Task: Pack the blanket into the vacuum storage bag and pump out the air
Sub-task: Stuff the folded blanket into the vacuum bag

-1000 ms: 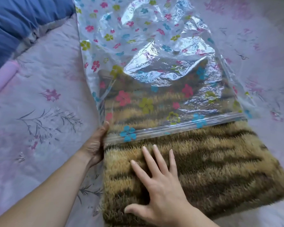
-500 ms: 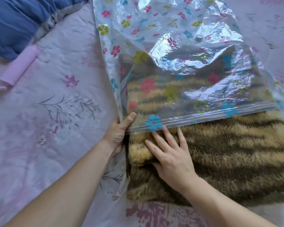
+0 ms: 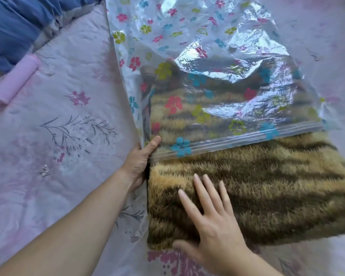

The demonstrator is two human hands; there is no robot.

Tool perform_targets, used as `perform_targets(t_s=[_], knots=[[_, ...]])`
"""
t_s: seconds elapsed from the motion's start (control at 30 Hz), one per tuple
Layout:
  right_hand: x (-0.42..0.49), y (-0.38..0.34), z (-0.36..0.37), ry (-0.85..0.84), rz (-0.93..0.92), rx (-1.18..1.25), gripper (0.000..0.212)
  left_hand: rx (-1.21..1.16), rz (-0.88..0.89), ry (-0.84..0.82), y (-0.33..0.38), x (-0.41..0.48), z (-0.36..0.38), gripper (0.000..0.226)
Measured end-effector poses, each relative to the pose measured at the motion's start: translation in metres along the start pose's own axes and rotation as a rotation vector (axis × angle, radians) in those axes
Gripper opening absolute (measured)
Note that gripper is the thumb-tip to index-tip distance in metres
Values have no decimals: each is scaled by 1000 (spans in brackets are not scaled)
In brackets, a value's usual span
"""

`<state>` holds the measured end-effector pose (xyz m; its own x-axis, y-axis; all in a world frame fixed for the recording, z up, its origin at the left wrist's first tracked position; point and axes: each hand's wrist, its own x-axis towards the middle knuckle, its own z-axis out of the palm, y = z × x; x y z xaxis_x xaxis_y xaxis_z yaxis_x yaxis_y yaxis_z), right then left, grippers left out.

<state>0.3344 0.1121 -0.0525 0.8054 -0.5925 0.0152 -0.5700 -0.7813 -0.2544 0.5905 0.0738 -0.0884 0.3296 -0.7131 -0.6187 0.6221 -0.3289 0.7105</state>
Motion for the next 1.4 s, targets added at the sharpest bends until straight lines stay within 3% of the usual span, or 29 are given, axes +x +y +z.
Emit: perform_targets(t_s=[0.13, 0.3, 0.53, 0.77, 0.93, 1.07, 1.13, 1.27, 1.4], knots=[[-21, -10, 21, 30, -152, -129, 92, 32, 4, -44, 0, -6, 4, 85], [7, 5, 27, -64, -88, -186, 91, 70, -26, -55, 5, -5, 4, 69], [55, 22, 10, 57, -73, -132, 84, 123, -113, -83, 10, 0, 1, 61], [107, 38, -2, 11, 11, -88, 90, 305, -180, -34, 44, 10, 10, 36], [78, 27, 6, -87, -70, -132, 106, 186, -179, -154, 44, 15, 10, 48], [57, 2, 16, -28, 95, -143, 117, 183, -195, -227, 41, 12, 14, 53], [61, -5, 16, -15, 155, -144, 103, 195, -209, -214, 41, 10, 15, 60], [82, 16, 9, -89, 31, -153, 86, 286, -223, -161, 44, 9, 16, 81], [103, 36, 2, -117, -146, -182, 68, 323, -216, -129, 43, 11, 13, 72]])
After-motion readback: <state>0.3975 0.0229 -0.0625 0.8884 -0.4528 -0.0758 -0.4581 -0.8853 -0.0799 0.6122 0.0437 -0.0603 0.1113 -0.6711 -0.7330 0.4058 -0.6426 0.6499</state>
